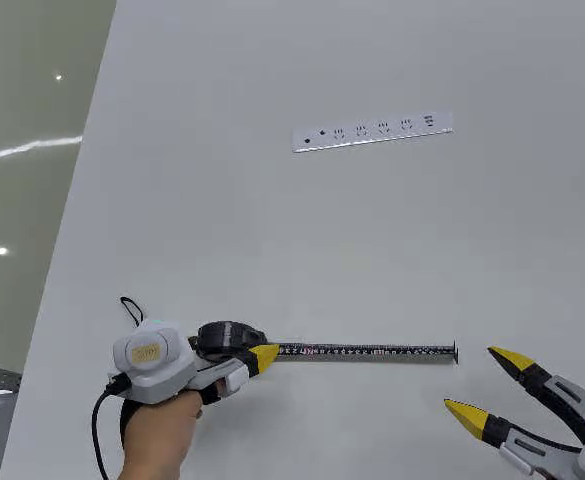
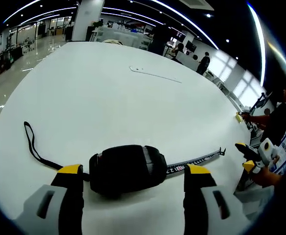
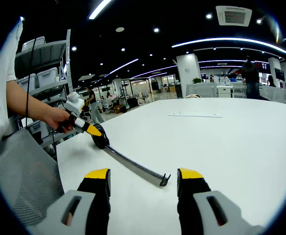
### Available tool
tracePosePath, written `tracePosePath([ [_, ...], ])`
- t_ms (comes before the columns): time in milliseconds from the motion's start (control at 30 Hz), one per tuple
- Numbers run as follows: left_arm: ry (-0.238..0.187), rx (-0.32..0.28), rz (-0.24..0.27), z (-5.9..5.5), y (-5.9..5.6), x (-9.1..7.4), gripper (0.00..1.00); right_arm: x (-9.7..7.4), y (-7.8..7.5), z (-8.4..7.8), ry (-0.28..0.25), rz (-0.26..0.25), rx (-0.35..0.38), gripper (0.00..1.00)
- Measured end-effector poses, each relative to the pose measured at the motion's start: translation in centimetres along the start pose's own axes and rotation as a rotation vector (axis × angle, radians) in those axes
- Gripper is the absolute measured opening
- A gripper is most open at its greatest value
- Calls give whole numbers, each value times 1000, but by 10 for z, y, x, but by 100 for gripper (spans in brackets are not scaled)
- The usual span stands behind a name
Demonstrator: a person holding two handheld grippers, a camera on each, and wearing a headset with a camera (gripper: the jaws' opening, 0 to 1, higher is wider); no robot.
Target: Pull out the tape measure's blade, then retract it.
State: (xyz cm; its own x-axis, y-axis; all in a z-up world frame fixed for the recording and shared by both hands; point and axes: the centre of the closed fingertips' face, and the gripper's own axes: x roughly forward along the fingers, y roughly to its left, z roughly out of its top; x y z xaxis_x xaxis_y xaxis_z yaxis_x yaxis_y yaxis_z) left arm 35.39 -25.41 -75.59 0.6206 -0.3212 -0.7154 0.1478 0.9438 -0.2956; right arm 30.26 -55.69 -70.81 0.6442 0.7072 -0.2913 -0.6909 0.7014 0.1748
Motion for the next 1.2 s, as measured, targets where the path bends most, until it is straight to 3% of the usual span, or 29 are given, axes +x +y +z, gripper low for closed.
tracePosePath([
  [267, 8, -63, 23, -1, 4, 0, 77, 0, -2, -2, -7, -4, 8, 54],
  [800, 16, -87, 41, 0, 3, 4, 71, 0, -6, -4, -13, -6, 15, 53],
  [1200, 35, -88, 70, -3, 8, 5, 63, 1, -7, -4, -16, -4, 16, 51],
])
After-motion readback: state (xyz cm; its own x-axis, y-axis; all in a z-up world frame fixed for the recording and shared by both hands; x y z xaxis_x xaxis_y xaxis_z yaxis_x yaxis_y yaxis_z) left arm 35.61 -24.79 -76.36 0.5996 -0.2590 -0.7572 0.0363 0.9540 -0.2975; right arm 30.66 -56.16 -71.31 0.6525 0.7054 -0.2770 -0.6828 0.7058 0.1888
